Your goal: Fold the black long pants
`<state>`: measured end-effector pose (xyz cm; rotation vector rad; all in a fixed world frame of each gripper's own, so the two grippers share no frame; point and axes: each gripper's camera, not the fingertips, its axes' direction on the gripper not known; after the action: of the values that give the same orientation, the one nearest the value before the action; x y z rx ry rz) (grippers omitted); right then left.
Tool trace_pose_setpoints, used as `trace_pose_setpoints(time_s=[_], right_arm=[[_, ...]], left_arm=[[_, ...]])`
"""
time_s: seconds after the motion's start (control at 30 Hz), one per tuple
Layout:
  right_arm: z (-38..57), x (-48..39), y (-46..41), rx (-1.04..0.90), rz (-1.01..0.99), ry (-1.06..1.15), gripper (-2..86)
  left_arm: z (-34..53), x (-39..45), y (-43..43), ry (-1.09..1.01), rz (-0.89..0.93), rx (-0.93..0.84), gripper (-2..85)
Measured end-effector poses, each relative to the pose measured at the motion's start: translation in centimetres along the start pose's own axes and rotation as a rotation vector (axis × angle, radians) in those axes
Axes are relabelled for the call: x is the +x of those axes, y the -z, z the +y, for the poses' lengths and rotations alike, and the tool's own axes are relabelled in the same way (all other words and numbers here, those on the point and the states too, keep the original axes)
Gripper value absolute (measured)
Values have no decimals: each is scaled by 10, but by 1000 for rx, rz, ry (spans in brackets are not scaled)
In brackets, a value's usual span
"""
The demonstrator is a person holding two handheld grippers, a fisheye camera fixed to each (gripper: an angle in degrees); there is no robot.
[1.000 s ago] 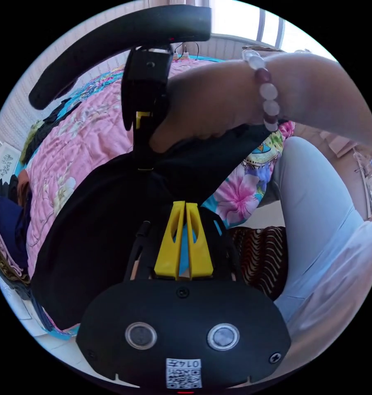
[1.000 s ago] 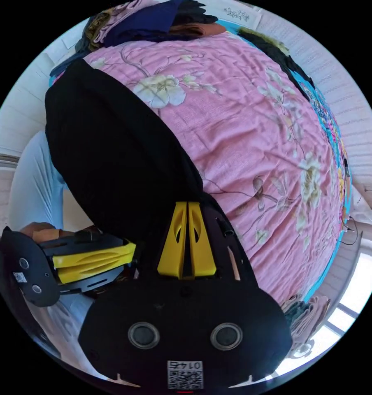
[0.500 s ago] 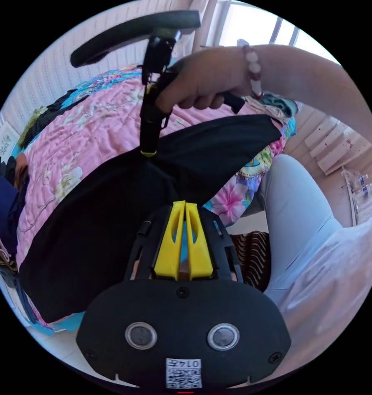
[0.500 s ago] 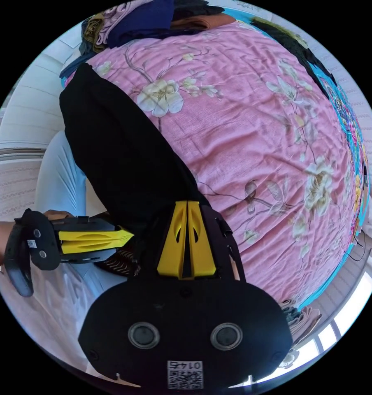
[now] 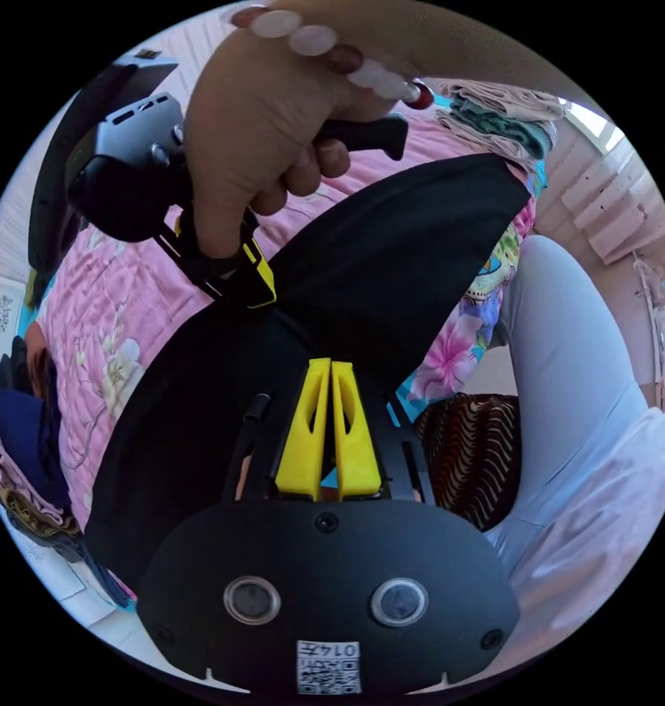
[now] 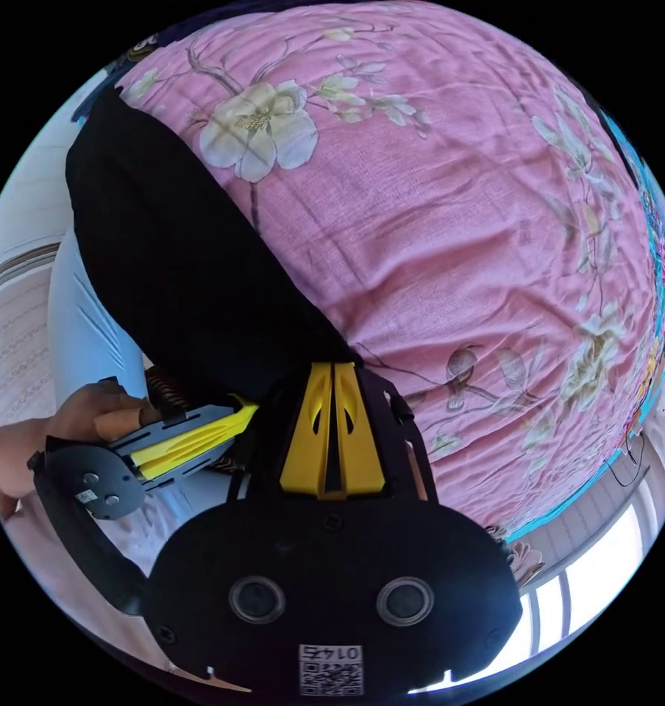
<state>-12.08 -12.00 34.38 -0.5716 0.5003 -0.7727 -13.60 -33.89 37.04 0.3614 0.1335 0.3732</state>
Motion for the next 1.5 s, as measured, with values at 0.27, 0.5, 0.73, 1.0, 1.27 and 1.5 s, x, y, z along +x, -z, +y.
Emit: trace_pose_setpoints(time_s=[0.27, 0.5, 0.73, 1.0, 1.27, 1.5], right_arm=[[40, 5, -43, 36, -54, -63, -10], [163, -4, -103, 445, -101, -191, -9], [378, 2, -197, 836, -272, -504, -6], [643, -2, -396, 955, -318, -1253, 59], [706, 7, -482, 1072, -319, -1338, 110], [709, 37, -540, 1034, -481, -1254, 95]], left_arm=[[-14, 23, 6, -61, -83, -3, -10], [-4, 39, 19, 15, -106, 30, -9], [-3, 41, 28, 12, -90, 63, -8], [2, 44, 87, -43, 11, 268, 19], [-104, 79, 72, -254, 87, 290, 77], [-195, 126, 23, -418, 134, 182, 86]])
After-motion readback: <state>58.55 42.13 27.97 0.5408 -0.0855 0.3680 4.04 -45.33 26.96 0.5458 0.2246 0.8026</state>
